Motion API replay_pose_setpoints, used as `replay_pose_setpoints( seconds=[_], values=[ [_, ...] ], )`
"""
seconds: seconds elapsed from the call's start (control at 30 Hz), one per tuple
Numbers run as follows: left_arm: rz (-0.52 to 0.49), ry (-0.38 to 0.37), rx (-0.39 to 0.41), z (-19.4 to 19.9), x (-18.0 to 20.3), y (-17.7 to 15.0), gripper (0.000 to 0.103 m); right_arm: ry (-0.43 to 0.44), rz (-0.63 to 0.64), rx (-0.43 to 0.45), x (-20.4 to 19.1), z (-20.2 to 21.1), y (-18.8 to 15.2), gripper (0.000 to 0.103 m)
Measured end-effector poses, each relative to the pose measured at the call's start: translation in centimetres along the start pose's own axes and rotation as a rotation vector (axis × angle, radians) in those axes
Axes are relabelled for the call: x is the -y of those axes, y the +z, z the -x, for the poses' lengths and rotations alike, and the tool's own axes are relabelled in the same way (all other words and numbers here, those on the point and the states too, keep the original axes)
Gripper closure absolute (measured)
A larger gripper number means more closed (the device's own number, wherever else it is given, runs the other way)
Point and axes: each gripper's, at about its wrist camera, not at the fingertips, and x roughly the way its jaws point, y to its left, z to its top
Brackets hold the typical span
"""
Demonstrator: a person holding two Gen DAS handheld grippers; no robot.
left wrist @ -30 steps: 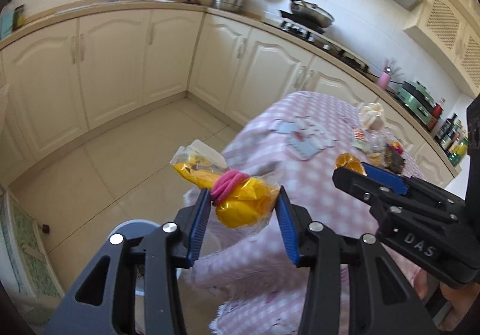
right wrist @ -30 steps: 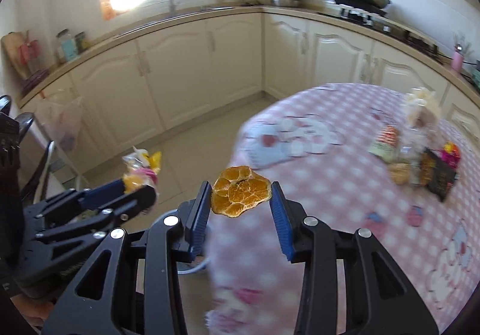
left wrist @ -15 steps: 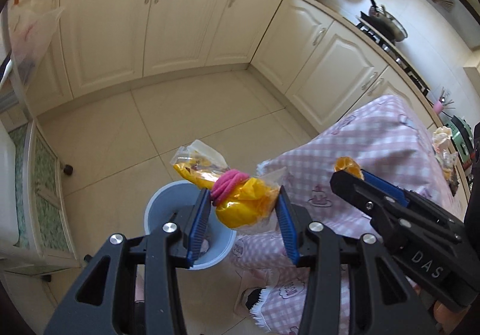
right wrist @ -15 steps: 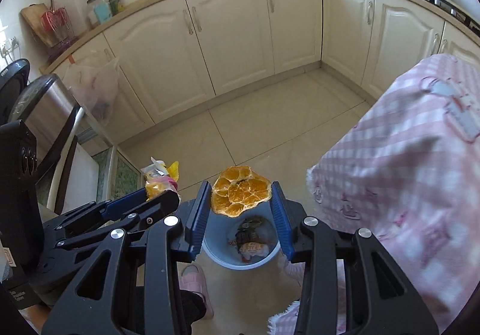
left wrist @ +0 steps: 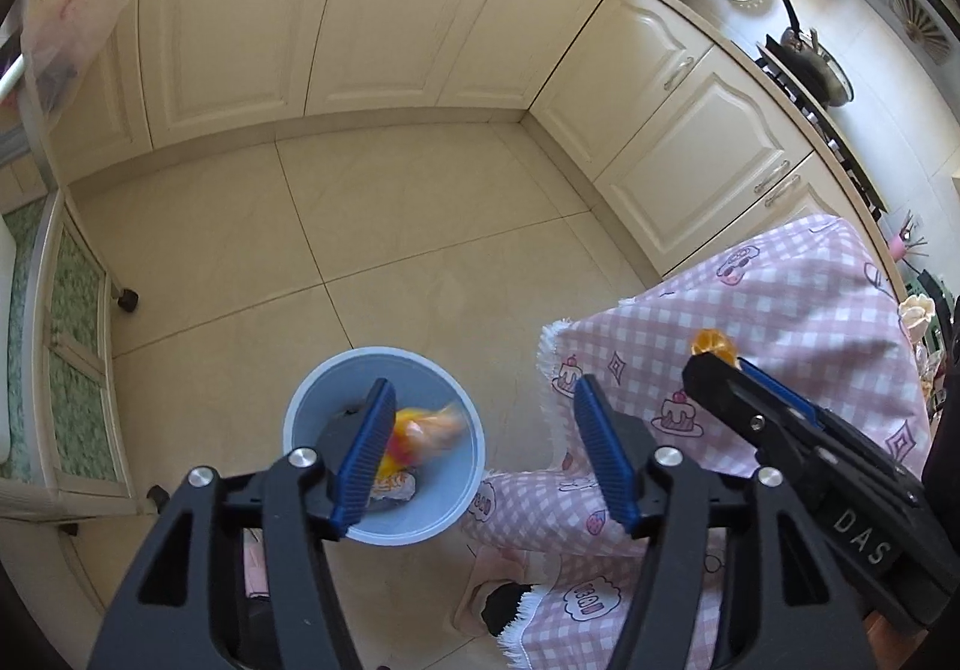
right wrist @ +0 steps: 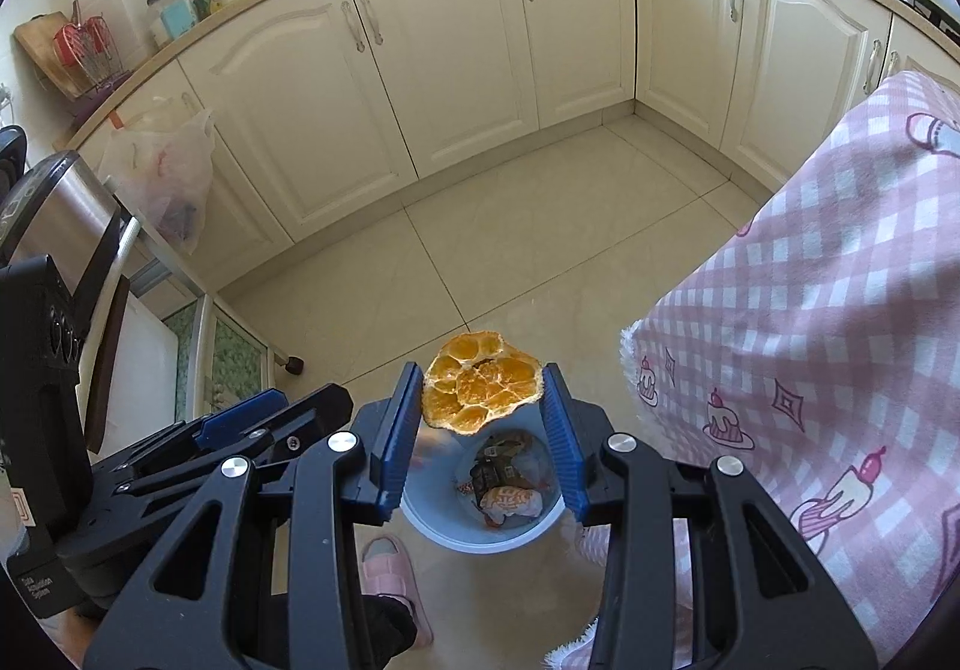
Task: Collect trash
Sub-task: 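Open the right gripper to drop the orange slice into the bucket, then move both grippers back over the table toward the remaining trash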
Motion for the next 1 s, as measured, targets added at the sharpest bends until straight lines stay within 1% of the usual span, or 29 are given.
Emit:
replay_pose_setpoints(
  seconds=[0.2, 0.5, 0.6, 0.67, 0.73, 0.83, 0.93, 1.0],
  values=[
    [0.008, 0.023, -0.003, 0.3, -0.7, -0.2, 0.042, 0.01, 0.004, -0.008, -0.5, -0.3, 0.0, 0.065],
    [-0.008, 0.045, 0.015, 1.3, -0.7, -0.1, 0.042, 0.028, 0.0, 0.01, -1.3, -0.3, 0.5, 0.064],
    [-0.012, 0.051, 0.023, 1.7, -0.6, 0.1, 0.042, 0.041, -0.005, 0.027, -1.4, -0.1, 0.9, 0.062],
    [-0.014, 0.054, 0.029, 2.0, -0.4, 0.2, 0.042, 0.037, -0.004, 0.039, -1.5, 0.2, 1.1, 0.056],
    [-0.02, 0.056, 0.034, 2.4, -0.1, 0.3, 0.042, 0.036, -0.004, 0.052, -1.4, 0.8, 1.2, 0.054],
    [-0.035, 0.053, 0.05, 3.3, 1.0, 0.4, 0.042, 0.034, -0.001, 0.071, -1.0, 2.0, 1.2, 0.054],
    [-0.066, 0.037, 0.069, 4.4, 2.9, 0.5, 0.042, 0.021, -0.004, 0.102, 0.0, 4.0, 1.2, 0.054],
    [-0.093, 0.018, 0.082, 5.2, 4.9, 0.5, 0.042, 0.002, -0.007, 0.137, 0.9, 6.0, 1.2, 0.054]
  ],
)
